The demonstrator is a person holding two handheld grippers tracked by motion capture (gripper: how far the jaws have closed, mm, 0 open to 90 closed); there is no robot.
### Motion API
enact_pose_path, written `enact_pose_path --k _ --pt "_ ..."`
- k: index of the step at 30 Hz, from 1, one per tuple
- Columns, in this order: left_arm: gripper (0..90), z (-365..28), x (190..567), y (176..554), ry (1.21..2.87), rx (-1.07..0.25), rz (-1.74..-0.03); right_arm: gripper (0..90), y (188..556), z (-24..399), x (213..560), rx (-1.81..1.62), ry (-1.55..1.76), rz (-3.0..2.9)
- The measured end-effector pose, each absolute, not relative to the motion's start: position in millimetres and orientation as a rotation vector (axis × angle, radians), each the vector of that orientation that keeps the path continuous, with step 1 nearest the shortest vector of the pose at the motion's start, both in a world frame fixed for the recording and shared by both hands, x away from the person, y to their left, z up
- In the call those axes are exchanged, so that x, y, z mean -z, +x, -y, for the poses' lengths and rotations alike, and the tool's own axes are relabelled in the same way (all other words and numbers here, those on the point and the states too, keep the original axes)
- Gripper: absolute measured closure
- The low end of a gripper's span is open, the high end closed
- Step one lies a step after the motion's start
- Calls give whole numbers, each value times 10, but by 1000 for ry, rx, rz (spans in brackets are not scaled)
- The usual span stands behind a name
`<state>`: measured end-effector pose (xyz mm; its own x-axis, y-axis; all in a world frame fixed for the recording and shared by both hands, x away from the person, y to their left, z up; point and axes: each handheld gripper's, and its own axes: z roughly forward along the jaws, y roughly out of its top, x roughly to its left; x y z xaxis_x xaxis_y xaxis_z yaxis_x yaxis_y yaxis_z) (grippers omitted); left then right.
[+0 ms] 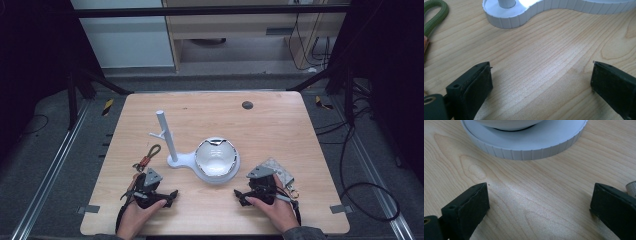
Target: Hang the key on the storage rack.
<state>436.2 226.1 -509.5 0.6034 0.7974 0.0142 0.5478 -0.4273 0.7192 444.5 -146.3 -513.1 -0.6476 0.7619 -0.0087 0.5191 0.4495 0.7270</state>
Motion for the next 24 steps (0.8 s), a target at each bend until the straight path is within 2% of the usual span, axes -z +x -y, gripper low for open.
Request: enact_pose_path --k 7,11,17,21,24 --pt "28 -2274 5092 4338 2140 -467 -1059 21 4443 1462 5129 -1018 1096 -2372" --pt "60 -2349 5010 4320 2143 -445 -1069 21 4442 1462 5129 -1018 1098 -2372" --pt "76 -2533 4607 4317 2149 -529 -1088 15 4442 1456 5128 -1002 1099 -2366" --pt "82 -2692 4484 4500 2148 -498 -1148 19 4460 1462 5129 -1014 1098 -2371" --pt "108 -2802 4440 4674 2196 -524 -1187 21 4456 1466 5129 -1010 1104 -2365"
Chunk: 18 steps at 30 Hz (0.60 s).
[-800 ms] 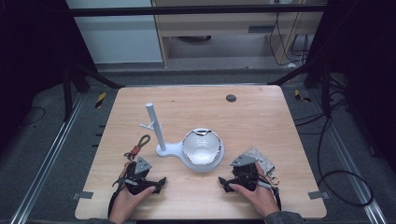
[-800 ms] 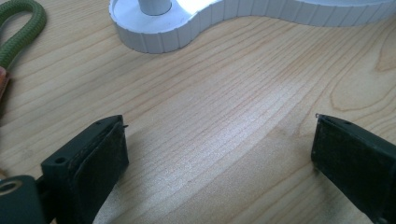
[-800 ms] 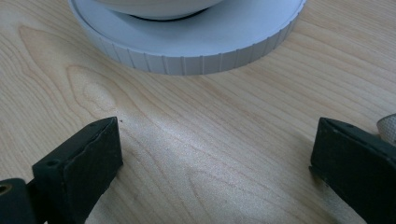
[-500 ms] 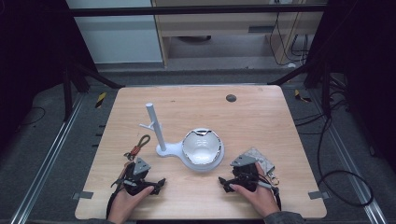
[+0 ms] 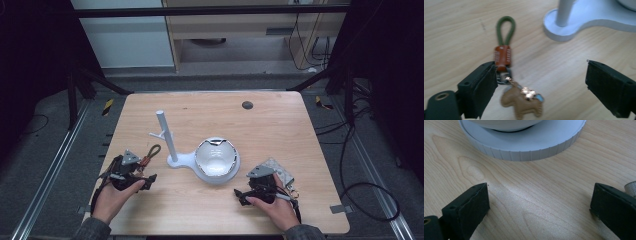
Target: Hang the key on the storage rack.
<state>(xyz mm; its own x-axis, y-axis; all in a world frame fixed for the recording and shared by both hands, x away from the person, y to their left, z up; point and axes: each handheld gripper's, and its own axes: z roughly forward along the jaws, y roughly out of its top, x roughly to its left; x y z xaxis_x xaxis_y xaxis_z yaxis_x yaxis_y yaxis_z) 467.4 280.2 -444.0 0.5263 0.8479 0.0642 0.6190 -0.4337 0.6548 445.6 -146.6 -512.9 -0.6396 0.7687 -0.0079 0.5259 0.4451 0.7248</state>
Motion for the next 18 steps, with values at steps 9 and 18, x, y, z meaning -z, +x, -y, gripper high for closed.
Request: enact_pose_path --k 9,18 --pt "142 -2879 4195 5017 2238 -480 -1251 12 4463 1476 5130 -1005 1119 -2359" --pt "236 -2865 4151 5182 2339 -461 -1307 21 4451 1494 5131 -993 1131 -2339"
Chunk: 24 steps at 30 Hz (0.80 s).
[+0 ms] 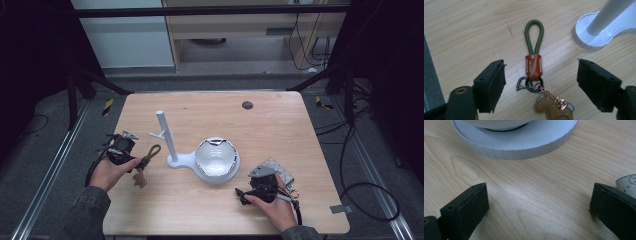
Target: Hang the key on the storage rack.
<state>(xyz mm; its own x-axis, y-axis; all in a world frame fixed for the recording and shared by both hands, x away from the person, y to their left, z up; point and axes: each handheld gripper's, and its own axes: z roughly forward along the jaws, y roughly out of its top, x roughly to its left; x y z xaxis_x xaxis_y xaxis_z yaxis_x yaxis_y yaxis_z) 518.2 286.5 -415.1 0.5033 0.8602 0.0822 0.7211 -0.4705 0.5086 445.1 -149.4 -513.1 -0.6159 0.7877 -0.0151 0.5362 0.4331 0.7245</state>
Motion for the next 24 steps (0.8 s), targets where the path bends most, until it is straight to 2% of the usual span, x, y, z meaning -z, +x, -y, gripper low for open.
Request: enact_pose_path --k 5,7,15,24 --pt "282 -2858 4094 5213 2384 -424 -1296 21 4444 1493 5129 -995 1144 -2338" --pt "341 -2877 4095 5246 2402 -414 -1305 21 4444 1494 5129 -995 1142 -2339" --pt "468 -2928 4232 5446 2460 -354 -1306 21 4441 1496 5129 -991 1143 -2337" --pt "525 -2983 4453 5573 2429 -260 -1343 21 4397 1514 5130 -999 1152 -2333"
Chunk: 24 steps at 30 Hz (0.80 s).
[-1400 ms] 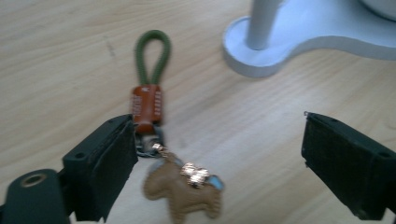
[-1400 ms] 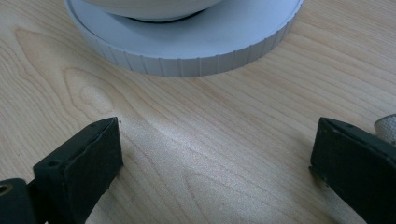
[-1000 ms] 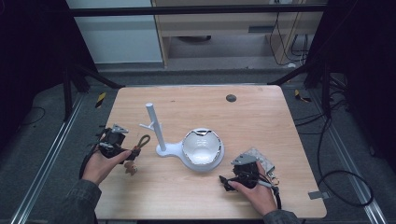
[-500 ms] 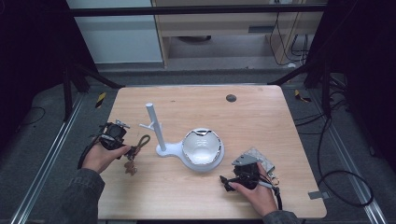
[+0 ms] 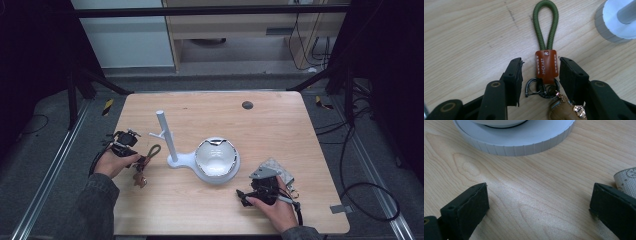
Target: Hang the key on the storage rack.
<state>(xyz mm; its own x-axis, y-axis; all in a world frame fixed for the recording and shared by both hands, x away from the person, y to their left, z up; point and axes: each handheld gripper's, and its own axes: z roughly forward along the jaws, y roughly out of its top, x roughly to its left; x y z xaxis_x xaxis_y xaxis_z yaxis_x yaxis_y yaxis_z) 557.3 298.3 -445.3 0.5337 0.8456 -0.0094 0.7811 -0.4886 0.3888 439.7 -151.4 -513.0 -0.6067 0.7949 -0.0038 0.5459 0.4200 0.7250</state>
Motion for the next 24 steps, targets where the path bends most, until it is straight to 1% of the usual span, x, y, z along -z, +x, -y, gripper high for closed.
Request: enact_pose_path --k 11,12,21,24 --pt "527 -2952 4592 5636 2428 -241 -1362 21 4398 1514 5131 -1001 1151 -2333" --pt "526 -2957 4604 5630 2409 -218 -1363 21 4398 1513 5131 -1000 1151 -2333" --pt "538 -2924 4606 5608 2428 -246 -1356 21 4397 1513 5130 -1000 1151 -2333" --pt "541 -2889 4631 5616 2457 -248 -1353 21 4398 1513 5130 -1000 1151 -2333"
